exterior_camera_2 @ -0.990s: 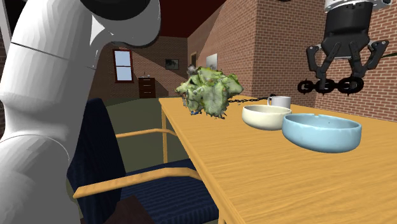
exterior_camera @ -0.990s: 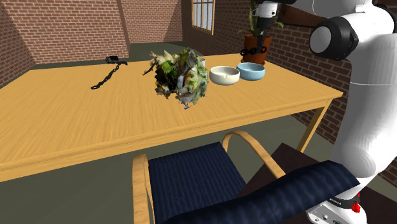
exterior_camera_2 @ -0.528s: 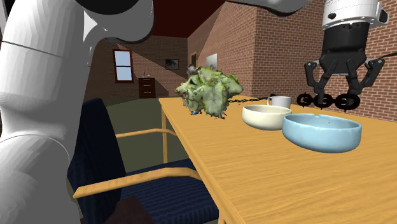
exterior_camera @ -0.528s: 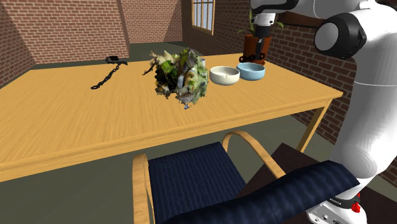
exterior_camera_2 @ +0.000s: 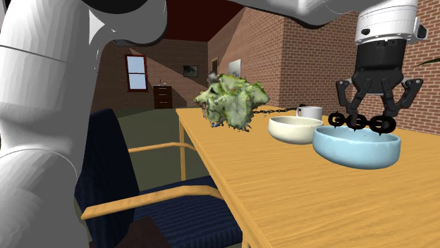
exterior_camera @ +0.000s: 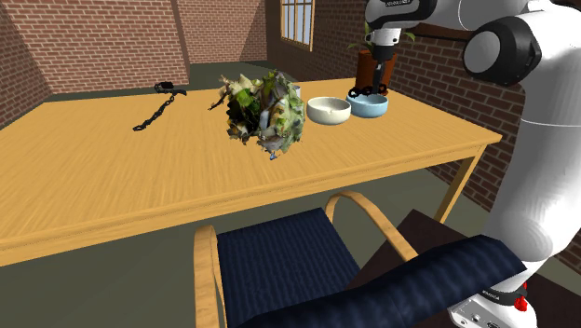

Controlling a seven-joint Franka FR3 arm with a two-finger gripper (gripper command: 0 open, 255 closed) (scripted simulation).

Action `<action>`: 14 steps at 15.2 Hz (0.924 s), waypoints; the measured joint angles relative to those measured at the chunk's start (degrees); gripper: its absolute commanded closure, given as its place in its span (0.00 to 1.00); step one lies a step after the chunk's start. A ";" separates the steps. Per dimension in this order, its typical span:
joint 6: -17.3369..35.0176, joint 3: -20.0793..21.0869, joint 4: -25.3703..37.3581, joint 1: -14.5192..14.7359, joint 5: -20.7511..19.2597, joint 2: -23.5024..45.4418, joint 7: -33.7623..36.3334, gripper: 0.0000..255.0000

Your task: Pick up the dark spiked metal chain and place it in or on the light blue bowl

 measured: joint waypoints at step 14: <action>-7.38 -0.12 9.51 -0.94 0.78 2.13 -0.21 0.00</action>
